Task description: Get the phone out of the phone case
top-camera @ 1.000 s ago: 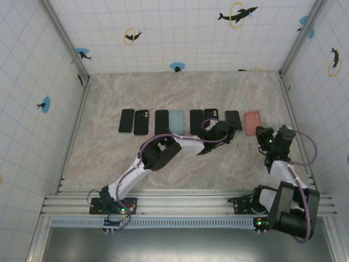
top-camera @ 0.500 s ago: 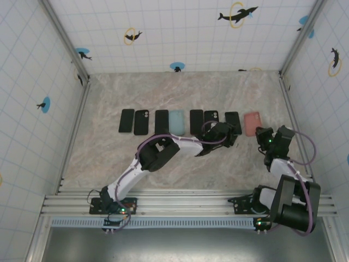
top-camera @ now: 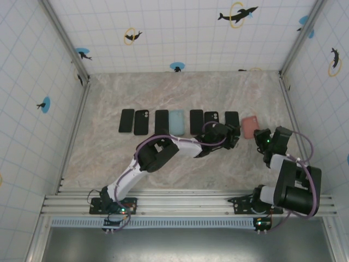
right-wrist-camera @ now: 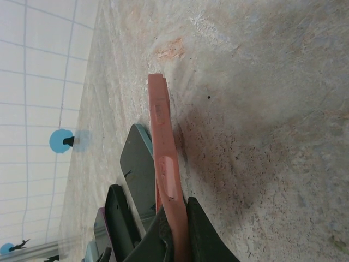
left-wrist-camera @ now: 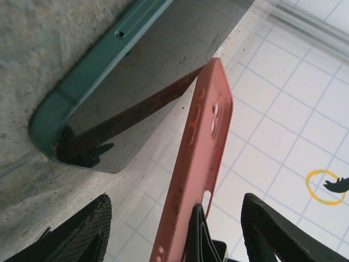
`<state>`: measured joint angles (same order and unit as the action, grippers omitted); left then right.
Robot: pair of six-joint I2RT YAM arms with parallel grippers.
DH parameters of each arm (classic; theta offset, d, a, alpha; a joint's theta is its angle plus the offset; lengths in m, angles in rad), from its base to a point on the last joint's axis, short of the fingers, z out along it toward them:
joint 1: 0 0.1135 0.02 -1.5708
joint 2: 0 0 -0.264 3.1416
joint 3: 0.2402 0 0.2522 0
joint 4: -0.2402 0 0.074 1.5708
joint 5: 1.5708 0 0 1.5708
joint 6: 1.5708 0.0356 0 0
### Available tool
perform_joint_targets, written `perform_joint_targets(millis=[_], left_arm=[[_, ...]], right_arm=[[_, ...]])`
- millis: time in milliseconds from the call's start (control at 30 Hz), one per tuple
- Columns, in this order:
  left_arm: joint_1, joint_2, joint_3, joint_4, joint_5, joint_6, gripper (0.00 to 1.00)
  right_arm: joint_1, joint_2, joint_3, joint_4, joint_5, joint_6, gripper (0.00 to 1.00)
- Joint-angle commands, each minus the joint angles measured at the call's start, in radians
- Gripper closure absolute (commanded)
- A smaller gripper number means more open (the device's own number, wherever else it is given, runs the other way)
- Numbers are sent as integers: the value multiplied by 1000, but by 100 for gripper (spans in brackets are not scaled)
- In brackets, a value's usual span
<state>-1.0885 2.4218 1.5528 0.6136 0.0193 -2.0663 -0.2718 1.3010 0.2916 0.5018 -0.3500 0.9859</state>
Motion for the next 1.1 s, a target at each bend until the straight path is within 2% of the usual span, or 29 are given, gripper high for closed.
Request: perform_joint_targets(millis=[0, 100, 167, 367, 533, 667, 767, 900, 967, 1067], left_arm=[[1, -61, -6, 6, 16, -59, 35], [3, -129, -11, -9, 27, -11, 35], [7, -172, -36, -22, 44, 34, 34], [47, -338, -161, -74, 82, 159, 30], [69, -397, -190, -88, 108, 207, 28], [76, -402, -196, -67, 123, 205, 27], [80, -397, -191, -58, 138, 204, 27], [86, -395, -194, -43, 155, 204, 27], [90, -398, -200, -34, 164, 204, 26], [96, -407, -223, -22, 172, 204, 26]], right_arm=[[-12, 47, 43, 102, -25, -16, 100], [-15, 89, 48, 164, -24, -1, 100], [-18, 134, 69, 188, -80, 1, 99], [-24, 235, 110, 232, -155, 8, 90], [-24, 252, 119, 208, -149, 0, 78], [-24, 239, 142, 141, -146, -31, 67], [-24, 221, 166, 72, -133, -71, 54], [-24, 217, 213, -41, -131, -152, 50], [-25, 212, 247, -138, -105, -239, 45], [-24, 209, 290, -258, -67, -353, 44]])
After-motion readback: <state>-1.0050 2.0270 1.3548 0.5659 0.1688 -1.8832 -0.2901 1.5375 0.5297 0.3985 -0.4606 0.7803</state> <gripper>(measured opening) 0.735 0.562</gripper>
